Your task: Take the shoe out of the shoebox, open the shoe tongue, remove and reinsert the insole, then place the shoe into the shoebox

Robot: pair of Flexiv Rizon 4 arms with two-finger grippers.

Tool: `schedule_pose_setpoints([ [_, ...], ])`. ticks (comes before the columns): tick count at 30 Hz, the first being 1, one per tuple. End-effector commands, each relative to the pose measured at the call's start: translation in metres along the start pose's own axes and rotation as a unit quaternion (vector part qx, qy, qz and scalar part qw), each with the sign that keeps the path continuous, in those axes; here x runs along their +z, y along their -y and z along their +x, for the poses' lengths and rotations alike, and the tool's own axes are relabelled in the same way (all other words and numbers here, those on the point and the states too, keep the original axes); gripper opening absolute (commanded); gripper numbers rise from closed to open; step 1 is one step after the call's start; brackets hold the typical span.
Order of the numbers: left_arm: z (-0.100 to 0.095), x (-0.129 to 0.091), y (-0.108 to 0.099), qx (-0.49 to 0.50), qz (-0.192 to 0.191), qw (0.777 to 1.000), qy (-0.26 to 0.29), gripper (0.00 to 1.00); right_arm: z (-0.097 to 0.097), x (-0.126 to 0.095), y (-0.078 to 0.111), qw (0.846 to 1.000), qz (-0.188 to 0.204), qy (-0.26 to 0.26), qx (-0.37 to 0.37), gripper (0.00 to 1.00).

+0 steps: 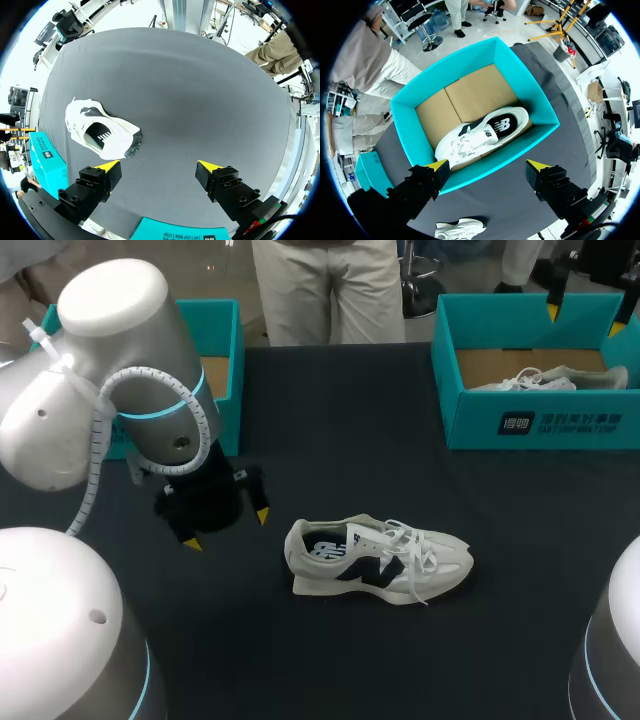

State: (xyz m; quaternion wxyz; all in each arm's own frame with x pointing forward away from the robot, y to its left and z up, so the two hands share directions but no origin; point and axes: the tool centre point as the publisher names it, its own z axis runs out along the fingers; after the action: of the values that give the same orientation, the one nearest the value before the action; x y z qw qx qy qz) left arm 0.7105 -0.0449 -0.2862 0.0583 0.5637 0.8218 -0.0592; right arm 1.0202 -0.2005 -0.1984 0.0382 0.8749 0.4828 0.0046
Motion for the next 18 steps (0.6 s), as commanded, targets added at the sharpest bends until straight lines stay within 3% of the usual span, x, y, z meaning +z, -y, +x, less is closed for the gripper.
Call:
schedule_pose_setpoints([
  [1, 0.013, -0.004, -0.008, -0.066, 0.043, 0.995, 0.058, 1.0, -0.001, 0.0, 0.001, 1.0, -0.001, -0.001, 0.0, 1.0],
  [9, 0.054, 0.007, -0.023, -0.208, 0.161, 0.952, 0.156, 1.0, -0.001, 0.0, 0.001, 1.0, -0.001, -0.001, 0.0, 1.0],
  [18, 0.062, 0.025, -0.018, -0.262, 0.22, 0.924, 0.173, 1.0, -0.001, 0.0, 0.001, 1.0, -0.001, -0.001, 0.0, 1.0],
])
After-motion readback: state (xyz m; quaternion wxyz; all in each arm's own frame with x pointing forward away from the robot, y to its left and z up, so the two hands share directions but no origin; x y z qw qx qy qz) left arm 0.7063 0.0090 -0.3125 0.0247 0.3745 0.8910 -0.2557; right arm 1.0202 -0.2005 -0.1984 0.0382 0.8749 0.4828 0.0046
